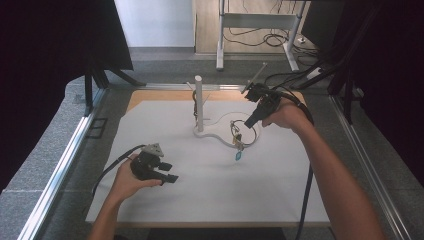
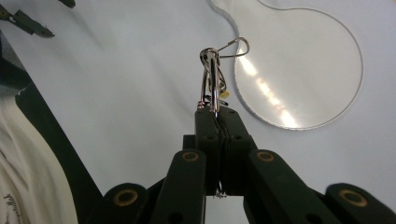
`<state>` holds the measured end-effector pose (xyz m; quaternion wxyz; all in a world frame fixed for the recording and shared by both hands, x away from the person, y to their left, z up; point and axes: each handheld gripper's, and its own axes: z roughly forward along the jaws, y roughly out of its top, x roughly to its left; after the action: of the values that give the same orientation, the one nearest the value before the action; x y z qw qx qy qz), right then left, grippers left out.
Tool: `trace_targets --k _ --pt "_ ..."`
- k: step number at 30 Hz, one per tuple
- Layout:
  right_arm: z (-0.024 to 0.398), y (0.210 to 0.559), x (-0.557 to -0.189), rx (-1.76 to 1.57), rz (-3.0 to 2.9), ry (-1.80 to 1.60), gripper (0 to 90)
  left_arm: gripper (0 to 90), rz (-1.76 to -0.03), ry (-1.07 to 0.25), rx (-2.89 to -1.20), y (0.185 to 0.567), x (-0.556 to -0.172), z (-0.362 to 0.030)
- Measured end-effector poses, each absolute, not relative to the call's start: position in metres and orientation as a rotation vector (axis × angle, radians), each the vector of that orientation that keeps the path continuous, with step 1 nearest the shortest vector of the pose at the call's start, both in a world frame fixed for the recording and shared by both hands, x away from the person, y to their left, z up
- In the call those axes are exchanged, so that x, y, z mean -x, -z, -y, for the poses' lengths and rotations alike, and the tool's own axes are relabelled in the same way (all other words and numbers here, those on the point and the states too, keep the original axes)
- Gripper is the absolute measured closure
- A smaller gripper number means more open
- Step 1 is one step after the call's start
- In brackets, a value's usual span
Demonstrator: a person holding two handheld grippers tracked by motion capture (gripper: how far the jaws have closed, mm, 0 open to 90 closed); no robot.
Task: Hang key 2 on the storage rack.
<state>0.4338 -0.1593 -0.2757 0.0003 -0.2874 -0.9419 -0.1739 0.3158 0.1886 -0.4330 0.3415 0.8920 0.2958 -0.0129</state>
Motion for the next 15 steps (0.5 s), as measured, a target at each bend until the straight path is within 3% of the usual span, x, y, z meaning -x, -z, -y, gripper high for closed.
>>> trace_targets --k 15 --pt "0.156 0.261 -0.454 0.95 2.954 0.592 87.9 44.9 -0.765 0.031 -2.312 0.431 -0.316 -0.191"
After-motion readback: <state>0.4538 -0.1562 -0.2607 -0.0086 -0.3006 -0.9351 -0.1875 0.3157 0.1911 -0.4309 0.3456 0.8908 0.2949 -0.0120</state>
